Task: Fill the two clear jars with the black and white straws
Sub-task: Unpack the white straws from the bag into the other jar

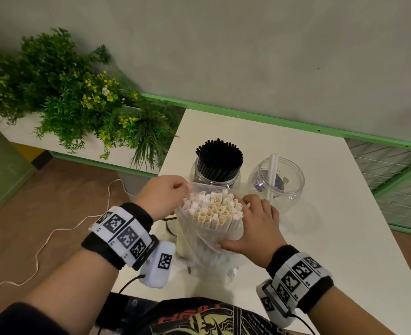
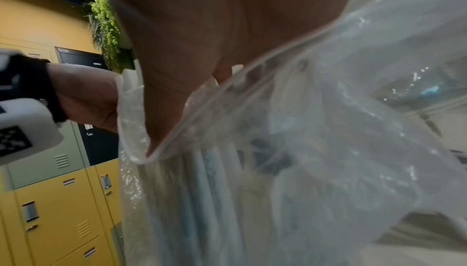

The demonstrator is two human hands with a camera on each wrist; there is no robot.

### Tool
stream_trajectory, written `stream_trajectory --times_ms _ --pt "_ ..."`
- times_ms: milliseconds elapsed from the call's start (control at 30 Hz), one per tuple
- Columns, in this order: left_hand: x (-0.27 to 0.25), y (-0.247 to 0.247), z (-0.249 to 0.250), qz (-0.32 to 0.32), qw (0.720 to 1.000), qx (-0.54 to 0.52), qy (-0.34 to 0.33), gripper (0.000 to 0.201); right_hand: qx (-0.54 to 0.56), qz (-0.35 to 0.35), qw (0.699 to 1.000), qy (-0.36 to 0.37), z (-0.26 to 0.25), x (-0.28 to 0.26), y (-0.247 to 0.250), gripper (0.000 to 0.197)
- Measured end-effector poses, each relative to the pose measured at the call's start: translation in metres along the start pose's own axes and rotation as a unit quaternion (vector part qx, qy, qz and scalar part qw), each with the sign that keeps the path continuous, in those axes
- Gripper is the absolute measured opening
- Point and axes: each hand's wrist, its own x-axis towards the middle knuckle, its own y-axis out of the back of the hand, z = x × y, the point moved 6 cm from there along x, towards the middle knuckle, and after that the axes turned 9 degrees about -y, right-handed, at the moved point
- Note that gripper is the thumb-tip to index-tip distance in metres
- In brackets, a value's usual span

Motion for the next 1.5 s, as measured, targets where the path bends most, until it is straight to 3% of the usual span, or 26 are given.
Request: stream_trajectory --times_ms 100,233,333,400,467,567,667,733,800,867,967,1067,1200,1267,1333,1433,1500 --pt "0.001 -0.006 -0.015 0.024 0.992 -0.121 0.038 0.029 0.005 0.019 1.000 0.015 -0.005 0.002 0.002 0.100" --pt "-0.005 -0.025 -0.036 0.002 0.940 -0.310 0.144 0.019 0.013 0.031 0.999 0.026 -0.004 0.003 -0.001 0.099" --pt "-0.009 -0.031 -0.047 -0.026 0.950 -0.258 0.174 0.012 0.006 0.013 1.000 0.024 -0.004 0.006 -0.007 0.094" --pt "-0.011 -0.033 -0.051 -0.026 0.971 -0.178 0.155 0.010 0.009 0.009 0.999 0.032 -0.006 0.007 -0.011 0.093" --pt "-0.014 -0.033 -0.053 -0.010 0.975 -0.168 0.147 0.006 -0.002 -0.011 0.999 0.030 -0.005 0.009 -0.015 0.094" --pt "-0.023 -0.042 -0.051 -0.024 0.926 -0.323 0.192 0.008 -0.008 -0.033 0.999 0.018 0.000 0.012 -0.017 0.098" --pt "-0.024 -0.049 -0.050 -0.022 0.900 -0.404 0.164 0.024 0.025 -0.014 0.999 0.017 -0.001 0.011 -0.012 0.095" --pt "-0.021 -0.047 -0.052 0.012 0.922 -0.369 0.115 0.030 0.078 0.021 0.997 0.013 0.000 0.010 -0.009 0.086" --pt "-0.019 -0.039 -0.049 0.055 0.968 -0.242 0.035 0.032 0.116 0.059 0.991 0.012 0.003 0.008 -0.008 0.075" --pt "-0.019 -0.033 -0.045 0.096 0.991 -0.080 -0.050 0.040 0.109 0.085 0.990 0.028 0.004 0.006 -0.010 0.059" --pt "-0.022 -0.035 -0.053 0.081 0.983 0.139 -0.090 0.034 0.055 0.088 0.993 0.058 0.004 0.005 -0.019 0.046" --pt "-0.022 -0.045 -0.067 -0.012 0.966 0.255 -0.045 0.029 0.006 0.095 0.991 0.089 0.002 0.003 -0.025 0.041" --pt "-0.025 -0.052 -0.075 -0.105 0.958 0.267 0.024 0.039 -0.034 0.106 0.987 0.116 0.000 0.001 -0.033 0.038" --pt "-0.025 -0.056 -0.076 -0.131 0.971 0.197 0.039 0.025 -0.050 0.110 0.984 0.129 -0.003 0.000 -0.037 0.039" --pt "-0.026 -0.057 -0.071 -0.115 0.986 0.116 0.031 0.009 -0.053 0.136 0.976 0.160 -0.009 -0.002 -0.033 0.038" --pt "-0.026 -0.053 -0.064 -0.031 0.998 0.057 0.003 0.021 -0.050 0.198 0.957 0.206 -0.013 -0.008 -0.016 0.029" --pt "-0.027 -0.060 -0.067 -0.026 0.998 0.055 0.000 0.017 -0.063 0.212 0.952 0.212 -0.006 -0.009 -0.016 0.022"
